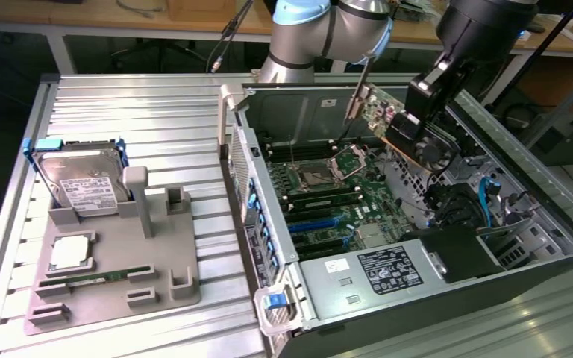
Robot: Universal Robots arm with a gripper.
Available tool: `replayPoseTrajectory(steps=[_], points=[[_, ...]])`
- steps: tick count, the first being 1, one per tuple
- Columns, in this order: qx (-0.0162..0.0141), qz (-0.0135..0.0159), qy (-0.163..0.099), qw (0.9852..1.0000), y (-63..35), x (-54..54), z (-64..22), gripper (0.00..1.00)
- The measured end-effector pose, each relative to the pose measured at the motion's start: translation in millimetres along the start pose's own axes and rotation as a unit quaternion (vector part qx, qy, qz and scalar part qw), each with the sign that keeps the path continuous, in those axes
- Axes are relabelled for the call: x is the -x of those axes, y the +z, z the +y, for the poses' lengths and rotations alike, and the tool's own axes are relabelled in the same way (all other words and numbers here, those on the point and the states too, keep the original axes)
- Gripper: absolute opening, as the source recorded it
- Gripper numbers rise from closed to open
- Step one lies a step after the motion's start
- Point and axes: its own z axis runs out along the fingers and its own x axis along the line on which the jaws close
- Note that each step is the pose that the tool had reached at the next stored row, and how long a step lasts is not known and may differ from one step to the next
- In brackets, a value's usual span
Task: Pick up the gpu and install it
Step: 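Insert the gpu into the slot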
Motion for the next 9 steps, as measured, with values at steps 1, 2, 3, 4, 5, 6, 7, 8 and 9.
replayPoseTrajectory(steps=[1,2,3,4,5,6,7,8,9], points=[[0.0001,0.0001,-0.003,1.0,0.0,0.0,0.0,0.27],[0.0001,0.0001,-0.005,1.0,0.0,0.0,0.0,0.27],[0.0002,0.0002,-0.009,1.0,0.0,0.0,0.0,0.27],[0.0002,0.0002,-0.011,0.9999,0.0,0.0,0.0,0.27],[0.0003,0.0003,-0.014,0.9999,0.0,0.0,0.0,0.27],[0.0003,0.0003,-0.016,0.9999,0.0,0.0,0.0,0.27],[0.0004,0.0004,-0.019,0.9998,0.0,0.0,0.0,0.27],[0.0004,0.0005,-0.022,0.9998,0.0,0.0,0.0,0.27],[0.0005,0.0006,-0.026,0.9997,0.0,0.0,0.0,0.27]])
